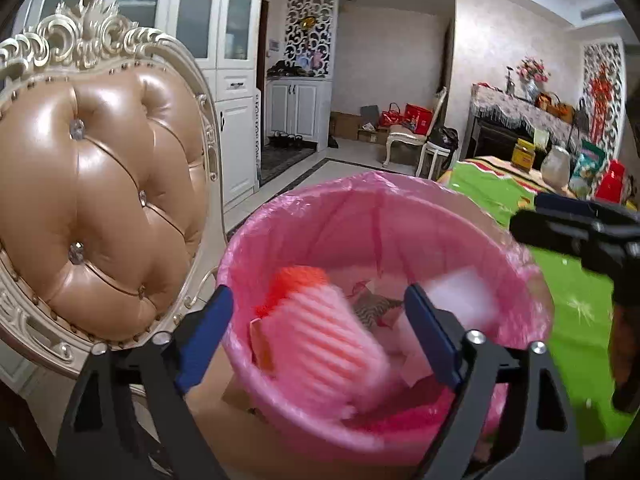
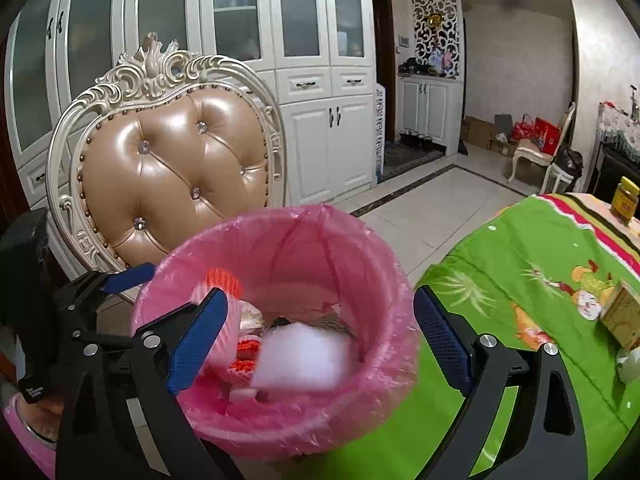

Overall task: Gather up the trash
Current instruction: 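Carry the fruit net and foam block to the pink bin and open both tools, then reach the left tool to a crumpled white paper cup and grasp it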

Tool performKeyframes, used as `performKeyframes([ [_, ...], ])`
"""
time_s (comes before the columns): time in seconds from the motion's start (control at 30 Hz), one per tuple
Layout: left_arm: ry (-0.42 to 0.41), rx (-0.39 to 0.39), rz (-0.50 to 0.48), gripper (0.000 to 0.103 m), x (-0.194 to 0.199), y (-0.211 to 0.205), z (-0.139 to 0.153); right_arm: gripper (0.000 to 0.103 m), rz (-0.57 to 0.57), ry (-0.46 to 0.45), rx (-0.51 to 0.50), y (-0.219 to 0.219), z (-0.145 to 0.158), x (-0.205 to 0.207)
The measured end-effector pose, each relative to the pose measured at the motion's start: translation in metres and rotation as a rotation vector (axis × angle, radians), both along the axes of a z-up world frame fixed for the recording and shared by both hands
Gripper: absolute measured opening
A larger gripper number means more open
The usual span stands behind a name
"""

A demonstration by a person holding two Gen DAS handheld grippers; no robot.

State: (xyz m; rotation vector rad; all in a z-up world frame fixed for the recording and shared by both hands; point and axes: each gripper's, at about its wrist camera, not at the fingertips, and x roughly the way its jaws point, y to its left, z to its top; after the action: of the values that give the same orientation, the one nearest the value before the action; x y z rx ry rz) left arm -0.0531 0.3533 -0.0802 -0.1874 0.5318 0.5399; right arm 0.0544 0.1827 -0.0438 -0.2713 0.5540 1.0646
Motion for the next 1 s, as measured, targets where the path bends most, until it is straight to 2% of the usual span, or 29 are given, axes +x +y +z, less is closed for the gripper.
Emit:
performKeyframes([
  [0.07, 0.002, 0.034, 0.019, 0.098, -0.003, -0.010, 0.003, 0.088, -0.012, -0.011, 0.008, -0.013, 0.004, 0.000],
  [0.27, -0.049, -0.023, -0.002, 0.098, -0.007, -0.039, 0.015, 0.088, -0.106, -0.059, -0.023, -0.085, 0.005, 0.012],
  [0.4, -0.093, -0.035, -0.073, 0.098, 0.010, -0.081, 0.032, 0.088, -0.232, -0.059, -0.058, -0.147, -0.004, 0.031],
  [0.47, -0.098, -0.054, -0.144, 0.098, 0.027, -0.109, 0.038, 0.088, -0.310, -0.040, -0.063, -0.186, -0.010, 0.045],
  [0.63, -0.043, -0.052, -0.308, 0.098, 0.077, -0.191, 0.037, 0.088, -0.494, 0.000, -0.057, -0.277, -0.020, 0.072],
  [0.8, 0.045, -0.041, -0.463, 0.098, 0.127, -0.275, 0.026, 0.088, -0.614, 0.005, -0.074, -0.348, -0.029, 0.087],
  [0.93, 0.097, -0.079, -0.521, 0.098, 0.159, -0.322, 0.020, 0.088, -0.763, 0.012, -0.103, -0.407, -0.037, 0.107],
  [1.0, 0.120, -0.100, -0.537, 0.098, 0.177, -0.343, 0.018, 0.088, -0.845, 0.024, -0.084, -0.433, -0.039, 0.116],
])
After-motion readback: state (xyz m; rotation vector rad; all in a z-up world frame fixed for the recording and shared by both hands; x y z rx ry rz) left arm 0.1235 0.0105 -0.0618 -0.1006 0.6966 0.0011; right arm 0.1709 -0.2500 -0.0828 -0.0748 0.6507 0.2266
